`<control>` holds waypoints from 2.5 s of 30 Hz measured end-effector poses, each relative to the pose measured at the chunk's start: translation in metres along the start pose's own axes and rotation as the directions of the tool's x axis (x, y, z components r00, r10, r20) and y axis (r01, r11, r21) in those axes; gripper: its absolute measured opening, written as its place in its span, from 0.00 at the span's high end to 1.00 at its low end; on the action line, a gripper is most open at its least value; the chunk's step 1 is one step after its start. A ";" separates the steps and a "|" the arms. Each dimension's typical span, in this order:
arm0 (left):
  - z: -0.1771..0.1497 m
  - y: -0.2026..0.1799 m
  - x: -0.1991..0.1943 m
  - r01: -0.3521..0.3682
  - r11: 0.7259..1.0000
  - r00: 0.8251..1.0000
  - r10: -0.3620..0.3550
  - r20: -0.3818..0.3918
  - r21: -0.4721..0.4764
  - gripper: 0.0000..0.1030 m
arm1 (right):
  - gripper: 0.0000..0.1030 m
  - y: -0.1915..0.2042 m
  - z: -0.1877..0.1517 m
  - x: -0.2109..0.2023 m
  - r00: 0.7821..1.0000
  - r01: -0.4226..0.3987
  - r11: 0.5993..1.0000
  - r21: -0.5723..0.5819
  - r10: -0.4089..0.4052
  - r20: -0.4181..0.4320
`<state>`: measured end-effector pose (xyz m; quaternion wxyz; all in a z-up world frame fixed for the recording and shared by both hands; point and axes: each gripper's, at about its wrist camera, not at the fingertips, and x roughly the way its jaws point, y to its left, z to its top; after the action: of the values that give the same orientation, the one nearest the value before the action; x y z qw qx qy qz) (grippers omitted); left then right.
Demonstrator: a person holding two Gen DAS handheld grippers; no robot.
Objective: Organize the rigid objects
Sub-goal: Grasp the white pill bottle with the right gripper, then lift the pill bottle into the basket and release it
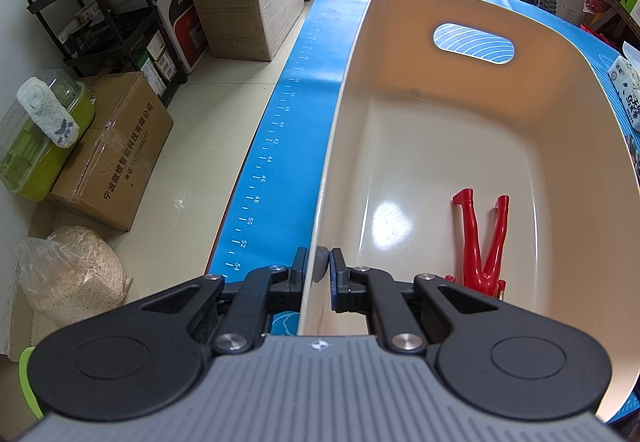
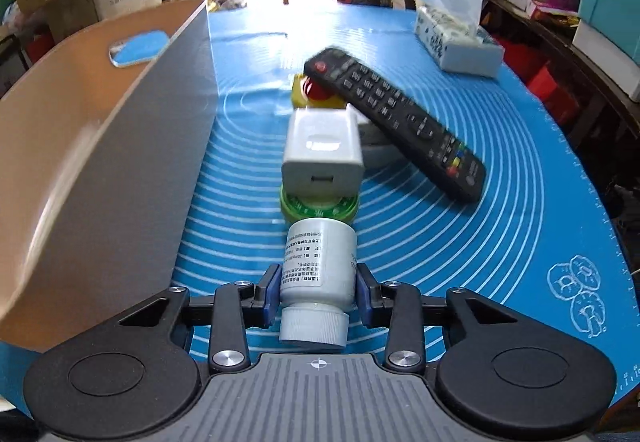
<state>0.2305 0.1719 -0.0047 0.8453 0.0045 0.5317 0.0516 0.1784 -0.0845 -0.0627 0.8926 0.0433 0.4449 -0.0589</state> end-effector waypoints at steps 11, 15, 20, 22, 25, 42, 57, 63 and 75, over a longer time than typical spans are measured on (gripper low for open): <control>0.000 0.000 0.000 0.000 1.000 1.000 0.000 0.000 0.000 0.88 | 0.57 0.002 0.028 -0.045 0.987 -0.033 0.999 -0.001 0.032 0.155; 0.000 0.000 0.000 -0.001 1.000 1.000 0.001 0.000 -0.001 0.88 | 0.57 0.008 0.041 -0.062 0.975 -0.054 0.998 -0.019 0.057 0.214; 0.000 0.000 0.000 -0.001 1.000 1.000 0.001 0.000 0.000 0.88 | 0.57 0.027 0.060 -0.076 0.958 -0.098 0.993 -0.072 0.114 0.264; 0.000 -0.001 0.000 -0.001 1.000 1.000 0.001 0.000 -0.001 0.88 | 0.57 0.039 0.067 -0.078 0.950 -0.119 0.988 -0.097 0.142 0.277; 0.000 -0.001 0.000 -0.002 1.000 1.000 0.002 0.000 0.000 0.88 | 0.57 0.060 0.077 -0.077 0.942 -0.150 0.978 -0.148 0.186 0.279; 0.000 0.002 0.000 -0.001 1.000 1.000 0.001 -0.003 0.003 0.89 | 0.57 0.157 0.071 -0.021 0.973 -0.197 0.909 -0.366 0.227 0.042; 0.000 -0.002 -0.001 -0.014 1.000 1.000 0.014 -0.004 0.019 0.88 | 0.56 0.157 0.061 0.017 0.969 -0.217 0.912 -0.349 0.158 -0.189; 0.000 -0.002 -0.001 -0.016 1.000 1.000 0.016 -0.003 0.020 0.88 | 0.51 0.148 0.066 0.010 0.964 -0.245 0.919 -0.308 0.197 -0.178; 0.000 -0.003 -0.001 -0.016 1.000 1.000 0.016 -0.003 0.020 0.88 | 0.31 0.086 0.081 -0.046 0.958 -0.264 0.949 -0.174 0.279 0.068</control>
<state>0.2302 0.1691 -0.0041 0.8439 0.0171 0.5336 0.0531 0.2273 -0.0072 0.0251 0.9122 0.0281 0.3964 0.0993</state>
